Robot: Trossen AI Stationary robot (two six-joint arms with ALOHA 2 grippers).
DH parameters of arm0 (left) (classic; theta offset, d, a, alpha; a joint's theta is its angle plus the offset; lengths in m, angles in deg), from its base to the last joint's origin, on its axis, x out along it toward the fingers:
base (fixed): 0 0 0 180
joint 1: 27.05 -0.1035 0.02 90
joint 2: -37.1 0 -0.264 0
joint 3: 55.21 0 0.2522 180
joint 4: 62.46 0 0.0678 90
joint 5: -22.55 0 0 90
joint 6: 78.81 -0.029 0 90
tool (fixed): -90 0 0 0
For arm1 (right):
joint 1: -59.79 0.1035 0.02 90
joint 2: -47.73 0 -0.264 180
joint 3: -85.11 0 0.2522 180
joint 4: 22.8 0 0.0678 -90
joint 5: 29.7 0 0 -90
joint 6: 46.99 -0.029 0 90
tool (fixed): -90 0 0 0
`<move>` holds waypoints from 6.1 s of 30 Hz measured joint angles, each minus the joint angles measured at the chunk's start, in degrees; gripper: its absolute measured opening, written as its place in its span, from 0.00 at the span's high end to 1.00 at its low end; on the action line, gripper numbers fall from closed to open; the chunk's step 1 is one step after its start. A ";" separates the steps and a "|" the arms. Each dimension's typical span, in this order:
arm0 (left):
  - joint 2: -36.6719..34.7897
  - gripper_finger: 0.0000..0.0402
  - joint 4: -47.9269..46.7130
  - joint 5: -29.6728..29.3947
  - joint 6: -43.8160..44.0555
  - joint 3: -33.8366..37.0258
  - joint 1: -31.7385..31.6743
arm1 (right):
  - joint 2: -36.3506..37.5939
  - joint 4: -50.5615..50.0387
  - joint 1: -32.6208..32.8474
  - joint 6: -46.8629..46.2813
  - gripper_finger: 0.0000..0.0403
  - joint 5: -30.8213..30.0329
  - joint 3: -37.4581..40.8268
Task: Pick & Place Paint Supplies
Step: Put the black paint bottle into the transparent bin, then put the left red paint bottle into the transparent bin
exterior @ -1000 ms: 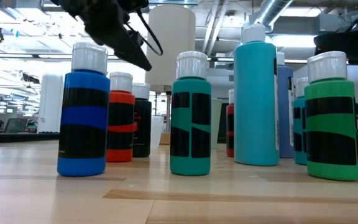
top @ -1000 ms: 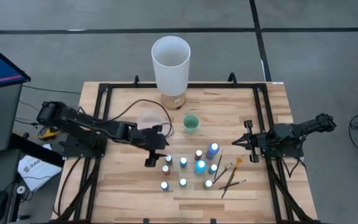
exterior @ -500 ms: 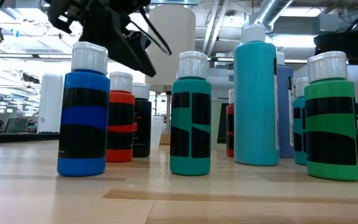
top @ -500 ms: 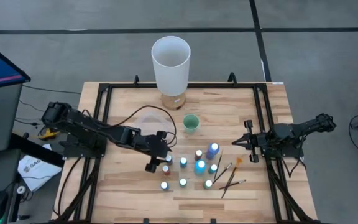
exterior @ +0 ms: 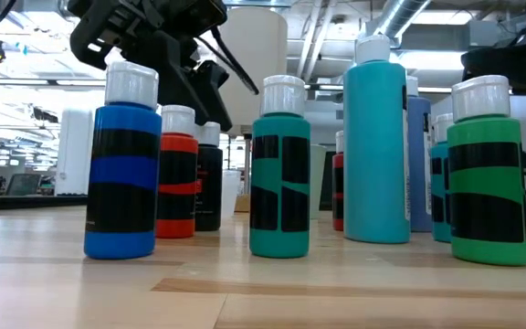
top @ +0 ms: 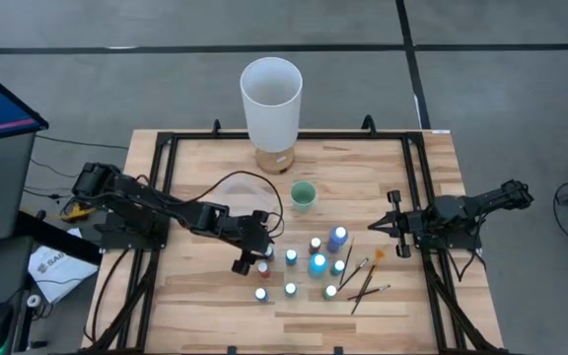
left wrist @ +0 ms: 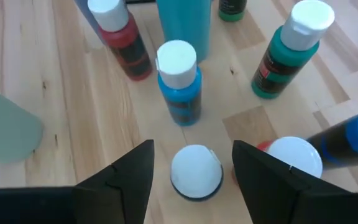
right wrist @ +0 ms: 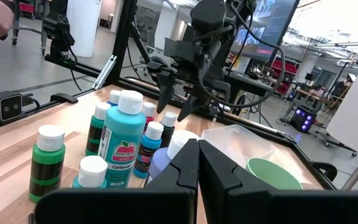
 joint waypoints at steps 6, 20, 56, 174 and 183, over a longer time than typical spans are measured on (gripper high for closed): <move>0.66 0.51 -0.41 0.11 -0.55 0.35 -1.02 | -0.01 0.00 0.00 0.00 1.00 0.00 -0.01; 0.44 0.58 1.70 1.14 -0.76 2.89 -1.68 | -0.01 0.00 0.00 0.00 1.00 0.01 -0.02; -5.81 0.80 6.28 -1.81 -1.64 2.97 -3.08 | -0.01 0.02 0.02 0.00 1.00 0.00 -0.01; -34.23 0.36 20.58 -10.49 19.47 20.83 -8.32 | 0.00 0.00 0.00 0.00 1.00 0.00 -0.01; -23.96 0.36 21.71 -10.45 20.95 15.76 4.03 | 0.00 0.00 0.01 0.00 1.00 0.01 0.00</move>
